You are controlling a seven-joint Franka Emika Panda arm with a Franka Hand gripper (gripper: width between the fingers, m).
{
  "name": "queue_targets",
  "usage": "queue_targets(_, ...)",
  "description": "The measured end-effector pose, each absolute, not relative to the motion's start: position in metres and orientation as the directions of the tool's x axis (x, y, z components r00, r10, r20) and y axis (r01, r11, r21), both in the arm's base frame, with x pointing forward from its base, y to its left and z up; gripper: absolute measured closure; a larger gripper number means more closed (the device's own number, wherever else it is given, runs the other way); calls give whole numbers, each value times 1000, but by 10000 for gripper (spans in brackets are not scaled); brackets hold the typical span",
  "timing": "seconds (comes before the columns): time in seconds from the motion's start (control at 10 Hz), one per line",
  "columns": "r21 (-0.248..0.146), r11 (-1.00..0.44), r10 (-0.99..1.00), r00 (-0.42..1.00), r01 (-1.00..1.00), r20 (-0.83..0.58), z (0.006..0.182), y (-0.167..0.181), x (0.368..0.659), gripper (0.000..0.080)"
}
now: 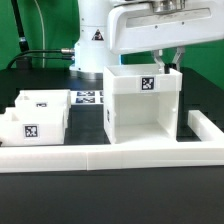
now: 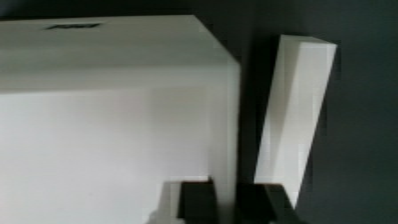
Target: Assemble drawer
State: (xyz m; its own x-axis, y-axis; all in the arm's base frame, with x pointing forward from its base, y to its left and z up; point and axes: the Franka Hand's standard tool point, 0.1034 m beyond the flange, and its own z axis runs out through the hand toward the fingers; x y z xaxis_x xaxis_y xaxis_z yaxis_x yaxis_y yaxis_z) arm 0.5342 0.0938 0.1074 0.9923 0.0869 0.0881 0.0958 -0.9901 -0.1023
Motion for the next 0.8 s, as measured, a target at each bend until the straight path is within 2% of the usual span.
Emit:
queue_targets(0.1, -109, -993, 35, 996, 44, 88, 106, 96, 535, 761)
queue_targets(0.2, -126, -988, -99, 990, -86, 101, 107, 100, 544, 761)
queue_targets(0.5, -183, -931, -337, 936, -315, 104, 108, 95, 582, 758)
queue_targets(0.8, -201, -873, -466, 881, -444, 82, 110, 99, 581, 755)
